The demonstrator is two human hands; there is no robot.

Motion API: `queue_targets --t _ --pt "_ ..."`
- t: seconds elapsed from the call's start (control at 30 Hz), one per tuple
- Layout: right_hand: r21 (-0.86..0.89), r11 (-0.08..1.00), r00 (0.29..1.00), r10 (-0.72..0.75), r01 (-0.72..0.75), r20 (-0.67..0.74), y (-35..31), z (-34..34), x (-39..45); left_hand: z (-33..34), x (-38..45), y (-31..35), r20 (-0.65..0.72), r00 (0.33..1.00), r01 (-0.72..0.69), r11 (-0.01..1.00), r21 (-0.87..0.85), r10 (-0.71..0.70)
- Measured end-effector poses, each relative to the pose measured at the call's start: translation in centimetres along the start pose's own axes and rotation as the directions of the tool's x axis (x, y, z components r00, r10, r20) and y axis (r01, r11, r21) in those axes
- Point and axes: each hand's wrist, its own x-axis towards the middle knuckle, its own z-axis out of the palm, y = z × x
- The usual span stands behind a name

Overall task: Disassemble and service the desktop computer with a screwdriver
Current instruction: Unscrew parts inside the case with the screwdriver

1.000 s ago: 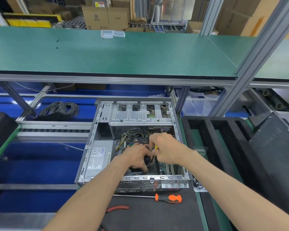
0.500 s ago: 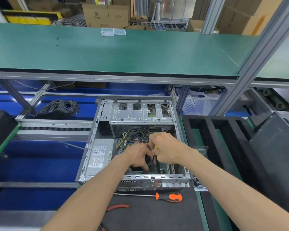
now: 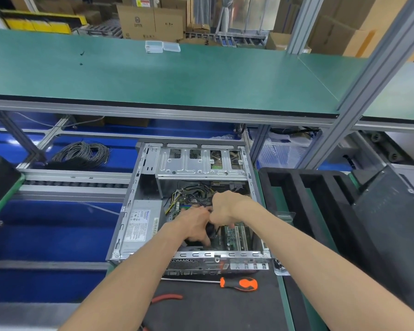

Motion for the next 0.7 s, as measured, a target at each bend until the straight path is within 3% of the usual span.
queue_targets --t 0.07,0.13,0.2,0.27,0.33,0.4,0.43,0.5,0.57,0.6,0.63,0.67,0.7 --pt "-0.228 0.970 0.993 -0.104 0.090 -0.049 -0.6 0.1 -0.3 0.2 0.0 -0.1 -0.005 1.000 -0.016 1.000 -0.004 0.016" --pt "-0.512 0.829 0.953 -0.297 0.222 -0.068 -1.1 0.2 -0.5 0.2 0.0 0.1 0.025 1.000 0.013 1.000 0.023 -0.014" --pt "-0.660 0.686 0.904 -0.427 0.305 -0.026 -1.4 0.4 -0.6 0.3 0.0 0.2 0.073 0.995 0.060 0.997 0.056 -0.064" --pt "-0.629 0.731 0.924 -0.379 0.265 -0.051 -1.2 0.6 -0.4 0.5 0.3 -0.2 0.007 1.000 0.026 0.999 0.023 -0.027" --pt "-0.416 0.899 0.981 -0.182 0.136 -0.073 -0.9 0.1 -0.4 0.7 0.5 -0.4 -0.053 0.998 -0.019 0.999 -0.045 0.017" --pt "-0.154 0.988 0.999 -0.016 0.024 0.049 -0.2 -0.6 -0.4 0.9 0.6 -0.9 -0.086 0.996 -0.044 0.996 -0.074 0.038" --pt "-0.127 0.992 0.996 -0.010 0.021 0.088 -0.1 -0.7 -0.4 0.9 0.6 -1.0 -0.096 0.994 -0.052 0.996 -0.069 0.046" --pt "-0.301 0.946 0.993 -0.113 0.120 0.041 -0.9 -0.4 -0.8 1.0 0.7 -1.1 -0.069 0.997 -0.038 0.997 -0.071 0.033" --pt "-0.636 0.730 0.950 -0.313 0.249 0.014 -2.3 0.8 -1.3 1.0 1.4 -0.4 0.062 0.998 0.024 0.998 -0.066 -0.020" --pt "-0.745 0.595 0.916 -0.397 0.301 0.053 -3.0 1.1 -1.5 1.1 1.9 -0.2 0.110 0.993 0.048 0.997 -0.059 -0.041" --pt "-0.779 0.529 0.889 -0.451 0.335 0.076 -3.2 1.3 -1.4 1.1 2.1 -0.1 0.116 0.991 0.072 0.997 -0.023 -0.069" --pt "-0.764 0.550 0.883 -0.467 0.337 0.053 -3.0 1.1 -1.3 1.1 2.2 -0.2 0.100 0.992 0.082 0.997 0.005 -0.082" --pt "-0.693 0.646 0.890 -0.455 0.321 -0.013 -2.5 0.8 -0.9 1.3 2.0 -0.4 0.064 0.997 0.050 0.999 0.003 -0.050"
